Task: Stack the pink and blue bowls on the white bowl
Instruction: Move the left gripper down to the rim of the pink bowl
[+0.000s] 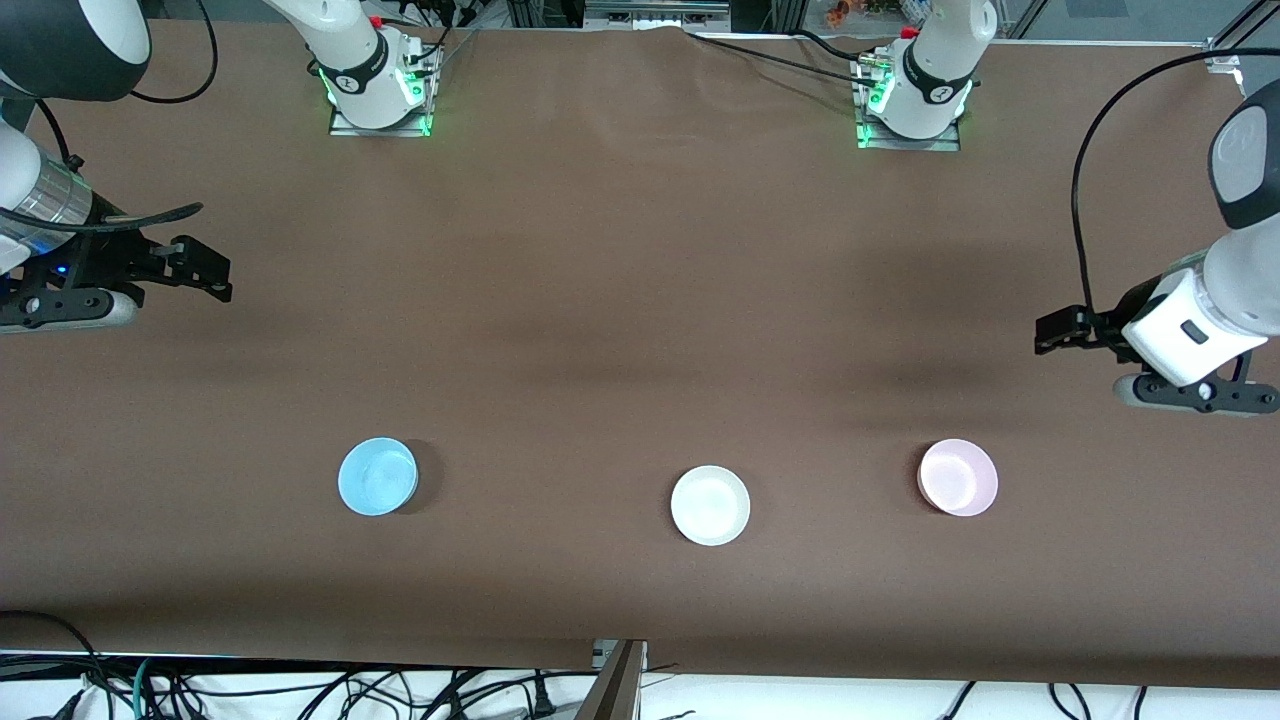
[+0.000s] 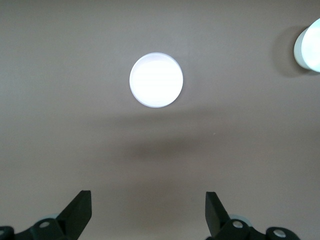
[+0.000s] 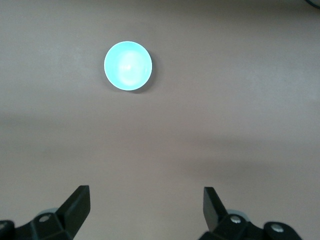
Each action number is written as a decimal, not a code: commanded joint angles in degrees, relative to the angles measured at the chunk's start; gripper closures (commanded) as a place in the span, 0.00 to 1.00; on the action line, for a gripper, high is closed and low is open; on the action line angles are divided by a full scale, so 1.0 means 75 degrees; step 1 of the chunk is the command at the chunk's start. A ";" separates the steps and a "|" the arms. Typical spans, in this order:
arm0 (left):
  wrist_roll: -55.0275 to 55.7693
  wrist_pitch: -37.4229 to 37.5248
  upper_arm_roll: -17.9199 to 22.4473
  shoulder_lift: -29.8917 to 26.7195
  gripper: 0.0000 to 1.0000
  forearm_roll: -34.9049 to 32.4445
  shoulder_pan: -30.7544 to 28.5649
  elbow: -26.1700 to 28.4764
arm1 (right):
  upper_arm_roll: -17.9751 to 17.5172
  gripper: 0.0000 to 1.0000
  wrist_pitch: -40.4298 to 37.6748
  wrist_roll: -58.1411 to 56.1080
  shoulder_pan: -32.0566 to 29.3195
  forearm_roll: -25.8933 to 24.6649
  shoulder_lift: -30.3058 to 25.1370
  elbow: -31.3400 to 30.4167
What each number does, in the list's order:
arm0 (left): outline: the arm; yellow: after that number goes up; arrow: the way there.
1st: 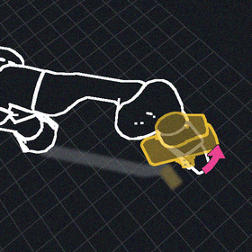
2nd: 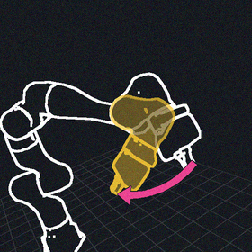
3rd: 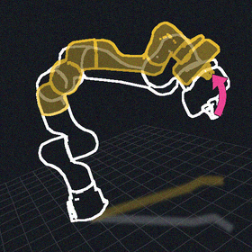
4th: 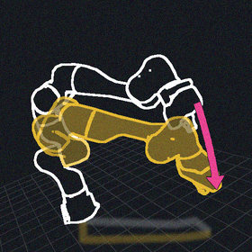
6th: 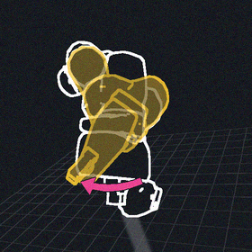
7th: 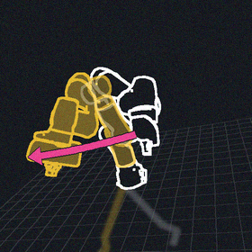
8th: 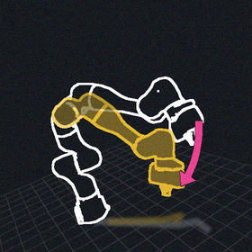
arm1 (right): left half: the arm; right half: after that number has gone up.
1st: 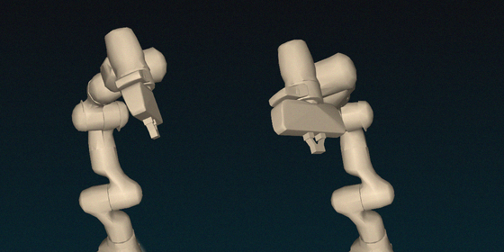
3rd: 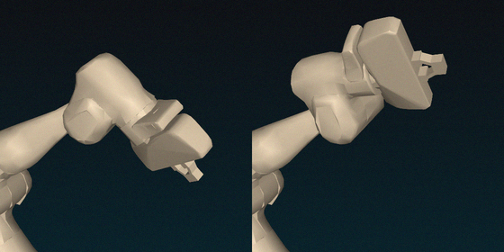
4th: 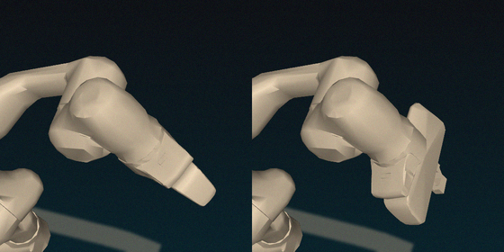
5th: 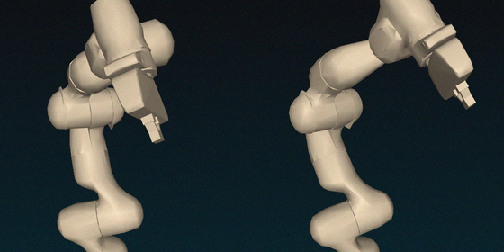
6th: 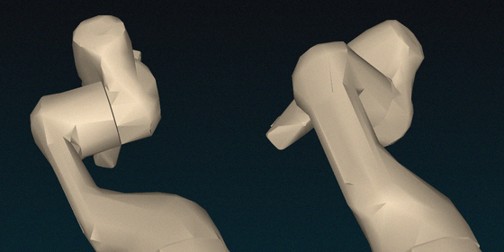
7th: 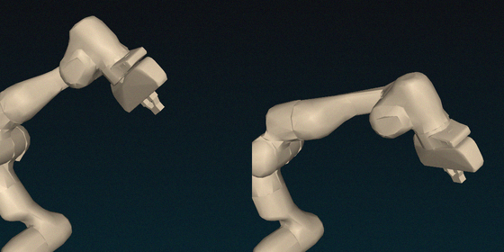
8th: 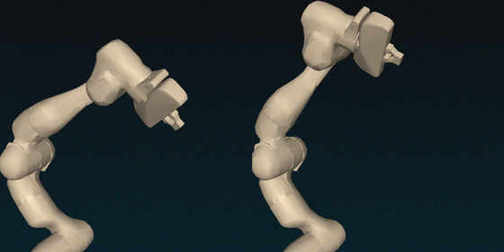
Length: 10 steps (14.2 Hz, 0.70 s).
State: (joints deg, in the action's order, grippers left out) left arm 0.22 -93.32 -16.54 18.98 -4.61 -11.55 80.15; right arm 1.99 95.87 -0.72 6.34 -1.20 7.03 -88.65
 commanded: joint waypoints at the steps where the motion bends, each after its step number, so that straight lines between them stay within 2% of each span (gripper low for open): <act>1: -0.0182 -0.0199 0.0003 0.0421 0.00 -0.0147 0.0168 -0.0561 | -0.0090 0.00 -0.0127 0.0061 -0.0072 -0.0028 0.0035 0.0136; 5: -0.0182 -0.0902 0.0014 0.0878 0.00 -0.0206 0.0310 -0.0550 | -0.0090 0.00 -0.0127 0.0073 -0.0060 -0.0028 0.0035 0.0136; 10: -0.0206 -0.2424 0.0166 0.2025 0.00 -0.0253 0.0041 -0.0526 | -0.0090 0.00 -0.0127 0.0073 -0.0060 -0.0028 0.0035 0.0136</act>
State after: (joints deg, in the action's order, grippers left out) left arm -0.19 -107.88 -15.58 29.79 -4.86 -9.95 78.29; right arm 1.97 95.86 -0.72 6.34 -1.20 7.04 -88.63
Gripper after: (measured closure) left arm 0.000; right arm 0.000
